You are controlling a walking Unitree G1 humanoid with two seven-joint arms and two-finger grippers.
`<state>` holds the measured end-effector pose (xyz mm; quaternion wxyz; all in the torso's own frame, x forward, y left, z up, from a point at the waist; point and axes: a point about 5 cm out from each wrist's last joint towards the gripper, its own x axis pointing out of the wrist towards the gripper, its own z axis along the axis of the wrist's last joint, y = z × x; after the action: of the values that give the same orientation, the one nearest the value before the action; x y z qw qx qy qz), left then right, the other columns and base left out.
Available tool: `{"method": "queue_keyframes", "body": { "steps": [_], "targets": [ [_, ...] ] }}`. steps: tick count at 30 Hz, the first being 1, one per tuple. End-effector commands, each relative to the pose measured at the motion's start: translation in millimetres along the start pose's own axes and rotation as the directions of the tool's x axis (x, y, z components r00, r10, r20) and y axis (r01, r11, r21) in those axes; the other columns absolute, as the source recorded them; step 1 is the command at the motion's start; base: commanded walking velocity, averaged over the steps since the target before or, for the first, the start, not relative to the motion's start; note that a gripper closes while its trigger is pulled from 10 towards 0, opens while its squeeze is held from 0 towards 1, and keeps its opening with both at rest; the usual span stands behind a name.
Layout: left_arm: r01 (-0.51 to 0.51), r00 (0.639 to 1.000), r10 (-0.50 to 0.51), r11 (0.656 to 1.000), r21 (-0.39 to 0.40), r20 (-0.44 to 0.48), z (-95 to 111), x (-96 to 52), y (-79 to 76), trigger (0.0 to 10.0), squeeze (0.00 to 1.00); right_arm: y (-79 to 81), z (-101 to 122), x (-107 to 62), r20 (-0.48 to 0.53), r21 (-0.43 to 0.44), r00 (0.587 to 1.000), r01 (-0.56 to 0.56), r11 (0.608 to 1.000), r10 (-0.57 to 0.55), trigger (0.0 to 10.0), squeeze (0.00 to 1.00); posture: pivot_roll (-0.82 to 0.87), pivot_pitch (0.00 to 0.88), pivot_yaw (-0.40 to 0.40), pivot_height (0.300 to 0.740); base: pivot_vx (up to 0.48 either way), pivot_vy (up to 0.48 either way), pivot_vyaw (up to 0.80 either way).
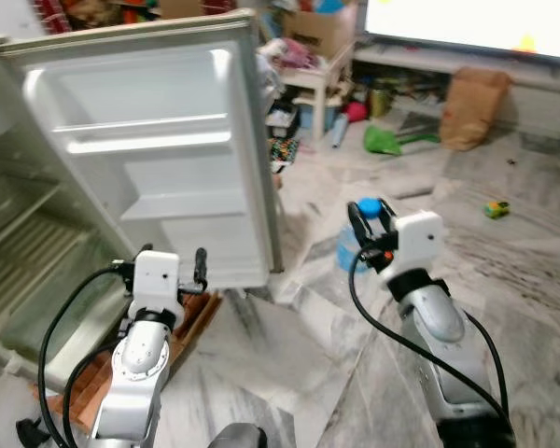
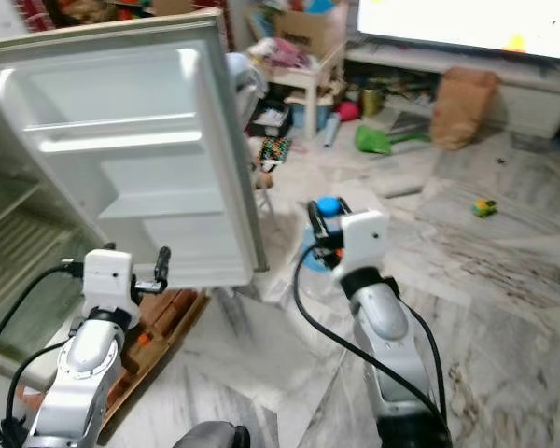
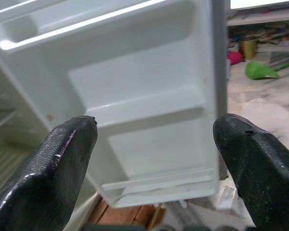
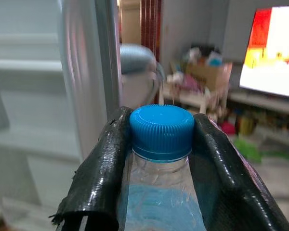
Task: Restocking fridge
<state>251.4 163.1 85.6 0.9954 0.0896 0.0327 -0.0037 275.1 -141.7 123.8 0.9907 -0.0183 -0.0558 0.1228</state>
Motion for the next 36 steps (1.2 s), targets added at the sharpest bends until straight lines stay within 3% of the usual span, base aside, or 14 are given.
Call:
{"method": "queue_keyframes", "body": {
  "steps": [1,9,14,17,26,30,36],
  "targets": [
    [-0.023,1.0,0.023,1.0,0.012,-0.002,-1,-2.0,8.3,10.0,0.0,9.8,12,4.3,0.063,0.002,0.998,-0.027,1.0,0.027,10.0,0.0,0.06,0.0,0.058,0.74,0.0,0.0,0.79],
    [-0.033,0.997,0.032,0.999,0.0,-0.073,-22,-11.6,18.1,10.0,0.0,12.7,9,5.4,0.073,0.019,0.997,-0.026,0.999,0.025,10.0,0.0,0.04,0.0,0.056,0.74,0.0,0.0,0.77],
    [-0.06,0.998,0.06,0.998,0.009,-0.037,-13,-10.6,19.4,10.0,0.0,6.0,5,4.3,0.044,0.003,0.999,0.006,1.0,-0.006,10.0,0.0,0.08,0.0,0.011,0.74,0.0,0.0,0.35],
    [-0.085,0.996,0.085,0.996,-0.002,-0.013,-8,-7.6,19.8,10.0,0.0,11.8,8,16.0,0.04,-0.058,0.998,-0.055,0.997,0.057,10.0,0.0,0.1,0.0,-0.006,0.74,0.0,0.0,0.0],
    [-0.07,0.998,0.07,0.997,0.007,0.005,-4,-1.1,17.6,10.0,0.0,7.3,11,27.5,0.055,-0.063,0.998,-0.032,0.997,0.036,10.0,0.0,0.1,0.0,-0.011,0.74,0.0,0.0,0.0],
    [-0.054,0.998,0.054,0.998,0.022,0.031,4,1.7,17.2,10.0,0.0,4.6,12,26.5,0.059,-0.067,0.998,-0.014,0.998,0.018,10.0,0.0,0.09,0.0,-0.012,0.74,0.0,0.0,0.0],
    [-0.05,0.999,0.049,0.998,0.026,0.009,-2,-4.7,18.7,10.0,0.0,-7.6,7,16.3,0.057,-0.123,0.995,0.091,0.988,-0.084,10.0,0.0,0.08,0.0,-0.006,0.74,0.0,0.0,0.0]
  ]
}}
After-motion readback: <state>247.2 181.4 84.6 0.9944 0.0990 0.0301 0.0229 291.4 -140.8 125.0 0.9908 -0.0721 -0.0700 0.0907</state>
